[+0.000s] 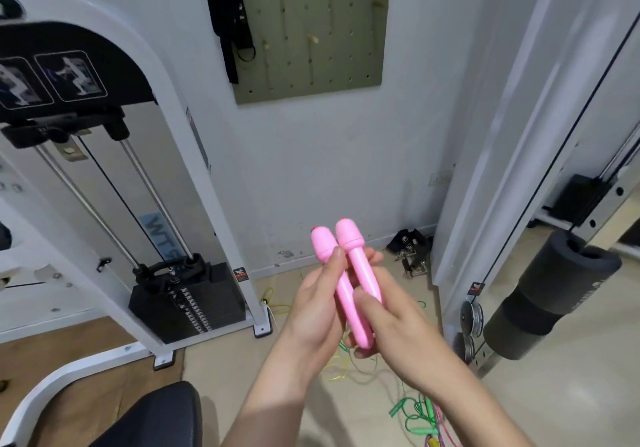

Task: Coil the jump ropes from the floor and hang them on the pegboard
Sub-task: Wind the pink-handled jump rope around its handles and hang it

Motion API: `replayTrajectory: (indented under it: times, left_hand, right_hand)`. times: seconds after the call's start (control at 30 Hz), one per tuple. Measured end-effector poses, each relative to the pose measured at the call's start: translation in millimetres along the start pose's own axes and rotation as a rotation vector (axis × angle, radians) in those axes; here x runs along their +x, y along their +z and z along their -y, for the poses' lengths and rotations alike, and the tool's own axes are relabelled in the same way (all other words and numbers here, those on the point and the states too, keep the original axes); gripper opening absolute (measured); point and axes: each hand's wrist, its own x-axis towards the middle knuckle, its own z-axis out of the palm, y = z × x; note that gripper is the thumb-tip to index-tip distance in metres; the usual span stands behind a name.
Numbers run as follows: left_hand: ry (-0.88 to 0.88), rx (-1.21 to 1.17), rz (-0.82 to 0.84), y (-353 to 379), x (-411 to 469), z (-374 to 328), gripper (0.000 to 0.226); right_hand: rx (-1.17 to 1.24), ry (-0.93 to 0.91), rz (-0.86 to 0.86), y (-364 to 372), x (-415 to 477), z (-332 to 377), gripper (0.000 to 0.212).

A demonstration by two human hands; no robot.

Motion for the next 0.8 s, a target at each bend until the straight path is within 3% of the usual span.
replayTrajectory:
  times: [0.13, 0.23, 0.33, 0.4, 0.5, 0.6, 0.7, 0.8]
  left_hand:
    - [-0.028, 0.020, 0.016, 2.8, -1.5, 4.8, 0.034]
    - [-0.010, 0.061, 0.067, 2.7, -2.8, 6.4, 0.031]
    - [-0.019, 0.093, 0.113, -0.9, -4.6, 8.5, 0.033]
    - [-0.057, 0.023, 0.171, -5.4, -4.3, 6.3, 0.046]
    - [-0.117, -0.217, 0.272, -10.7, -0.4, -4.8, 0.080]
    - [-0.136, -0.344, 0.246, -9.0, 5.1, -13.4, 0.056]
    - [-0.149, -0.317, 0.213, -11.2, 7.8, -15.2, 0.026]
    - [-0.133, -0.370, 0.248, -16.3, 8.6, -16.3, 0.017]
  right_hand:
    - [0.312, 0.169, 0.177, -6.3, -1.6, 4.3, 0.028]
    - [0.559, 0.264, 0.185, -2.9, -4.2, 2.5, 0.007]
    - [0.805, 0.300, 0.228, 2.6, -5.4, -3.6, 0.016]
    - [0.919, 0.348, 0.326, 4.0, -4.8, -8.4, 0.015]
    - [1.090, 0.404, 0.605, 6.5, -3.2, -16.0, 0.011]
    - [1.126, 0.407, 0.734, 8.7, -1.7, -23.9, 0.016]
    - [1.064, 0.428, 0.676, 12.5, -0.5, -23.8, 0.035]
    - [1.151, 0.442, 0.662, 17.5, -1.1, -26.8, 0.046]
